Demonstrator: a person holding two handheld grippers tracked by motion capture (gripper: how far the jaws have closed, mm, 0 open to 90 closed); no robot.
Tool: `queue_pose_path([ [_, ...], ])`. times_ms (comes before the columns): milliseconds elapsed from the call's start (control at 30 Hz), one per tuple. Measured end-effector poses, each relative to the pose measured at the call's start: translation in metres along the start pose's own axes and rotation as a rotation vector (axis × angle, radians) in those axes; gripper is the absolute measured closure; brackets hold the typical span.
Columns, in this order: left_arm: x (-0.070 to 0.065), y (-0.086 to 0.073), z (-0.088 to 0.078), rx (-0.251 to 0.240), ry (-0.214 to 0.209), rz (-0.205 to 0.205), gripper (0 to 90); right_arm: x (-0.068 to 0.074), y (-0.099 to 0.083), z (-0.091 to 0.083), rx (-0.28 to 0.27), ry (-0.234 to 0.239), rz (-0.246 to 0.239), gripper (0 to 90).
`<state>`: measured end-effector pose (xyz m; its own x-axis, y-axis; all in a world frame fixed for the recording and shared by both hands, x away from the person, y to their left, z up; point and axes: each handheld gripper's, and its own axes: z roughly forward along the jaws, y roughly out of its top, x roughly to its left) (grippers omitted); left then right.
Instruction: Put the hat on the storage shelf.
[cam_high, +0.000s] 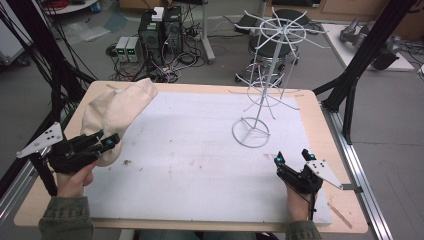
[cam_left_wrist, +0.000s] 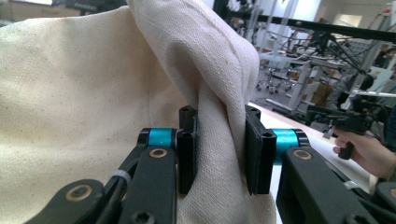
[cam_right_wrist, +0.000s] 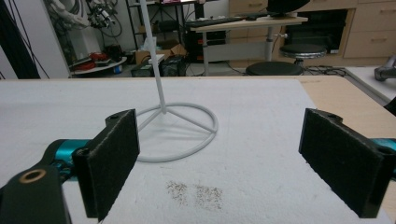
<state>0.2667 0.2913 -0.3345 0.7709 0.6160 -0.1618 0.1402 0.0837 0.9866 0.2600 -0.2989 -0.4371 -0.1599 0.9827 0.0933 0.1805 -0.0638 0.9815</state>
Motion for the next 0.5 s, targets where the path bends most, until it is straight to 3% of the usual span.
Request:
queue_pose_path([
  [233,-0.017,0.017,0.007,0.001,-0.042,0.070,70.0,-0.001,0.000,-0.002,-0.006,-0.003,-0.002,11.4],
  [500,-0.027,0.038,0.019,-0.045,-0.077,0.095,69.9,0.000,0.000,-0.002,-0.011,-0.003,0.006,11.4],
])
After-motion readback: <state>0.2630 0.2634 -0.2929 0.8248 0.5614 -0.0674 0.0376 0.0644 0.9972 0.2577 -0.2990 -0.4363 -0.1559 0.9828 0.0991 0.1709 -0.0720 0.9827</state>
